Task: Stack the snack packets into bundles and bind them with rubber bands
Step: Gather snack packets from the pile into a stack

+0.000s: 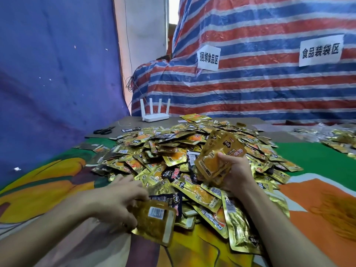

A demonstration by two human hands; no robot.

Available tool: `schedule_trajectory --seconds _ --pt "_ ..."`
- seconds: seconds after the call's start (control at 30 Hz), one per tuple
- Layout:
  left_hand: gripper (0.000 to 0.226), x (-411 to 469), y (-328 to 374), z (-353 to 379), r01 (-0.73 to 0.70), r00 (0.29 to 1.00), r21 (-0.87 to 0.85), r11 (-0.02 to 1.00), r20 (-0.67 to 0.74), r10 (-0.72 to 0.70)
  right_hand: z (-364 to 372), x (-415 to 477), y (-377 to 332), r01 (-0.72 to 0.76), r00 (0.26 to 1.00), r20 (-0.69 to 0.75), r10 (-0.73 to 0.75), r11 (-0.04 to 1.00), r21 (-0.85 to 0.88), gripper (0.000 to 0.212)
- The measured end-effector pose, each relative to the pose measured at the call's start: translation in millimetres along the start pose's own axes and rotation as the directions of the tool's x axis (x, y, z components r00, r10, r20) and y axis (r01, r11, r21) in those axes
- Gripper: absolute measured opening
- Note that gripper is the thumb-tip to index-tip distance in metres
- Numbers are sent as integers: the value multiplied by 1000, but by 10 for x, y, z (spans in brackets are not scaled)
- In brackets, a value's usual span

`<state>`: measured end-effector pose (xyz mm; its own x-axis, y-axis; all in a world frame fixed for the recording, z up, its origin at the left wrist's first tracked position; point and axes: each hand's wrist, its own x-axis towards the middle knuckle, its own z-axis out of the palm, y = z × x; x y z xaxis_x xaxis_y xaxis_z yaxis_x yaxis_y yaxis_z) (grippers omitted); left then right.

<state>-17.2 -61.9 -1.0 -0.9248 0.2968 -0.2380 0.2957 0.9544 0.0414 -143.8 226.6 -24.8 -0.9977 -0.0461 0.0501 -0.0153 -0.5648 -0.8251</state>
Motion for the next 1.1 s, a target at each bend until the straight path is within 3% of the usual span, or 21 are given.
schedule_trajectory --seconds 0.07,0.1,0.17,0.23,0.33,0.37,0.47,0.63,0.73,0.8,0.87,0.93,1.03,1.1 --pt "28 27 -87 -23 -45 997 -186 982 -74 32 2 10 5 -32 999 -13 32 999 4 65" --pt "29 48 -104 -49 -102 989 -429 897 -138 46 7 28 8 -41 999 -35 41 999 7 64" --pt "36 126 -70 -143 -287 944 -810 511 -330 7 29 43 16 -13 996 -87 14 1000 14 48" --pt "37 305 79 -252 -379 897 -900 214 -414 -157 72 36 39 72 989 -130 -72 997 2 32" --pt "33 665 486 -355 -433 889 -897 -93 -407 -212 162 -39 94 193 977 -68 -200 975 -107 43" --pt "30 780 639 -362 -427 896 -896 -118 -403 -187 188 -53 125 238 969 -33 -245 961 -140 45" --pt "26 1075 1001 -316 -404 900 -914 42 -406 -162 256 -108 179 391 918 27 -396 891 -232 39" --pt "51 1335 1187 -72 -501 827 -863 67 -500 -259 254 -98 288 429 903 46 -427 901 -66 28" --pt "52 1375 1168 14 -545 787 -829 123 -556 -267 277 -62 339 474 875 44 -482 833 -286 60" --pt "57 1363 1151 42 -554 796 -828 85 -557 -235 258 -51 345 524 839 75 -539 764 -375 55" --pt "59 1338 1141 62 -556 813 -831 2 -544 -208 240 -65 337 526 842 123 -525 750 -400 58" --pt "57 1353 1110 76 -555 818 -831 -44 -535 -212 231 -97 334 489 871 133 -474 803 -342 68" --pt "56 1345 1048 60 -549 808 -836 22 -537 -240 248 -164 325 361 933 105 -345 901 -241 81" --pt "52 1313 1001 33 -548 810 -835 51 -544 -220 263 -196 340 338 941 133 -312 900 -274 84"
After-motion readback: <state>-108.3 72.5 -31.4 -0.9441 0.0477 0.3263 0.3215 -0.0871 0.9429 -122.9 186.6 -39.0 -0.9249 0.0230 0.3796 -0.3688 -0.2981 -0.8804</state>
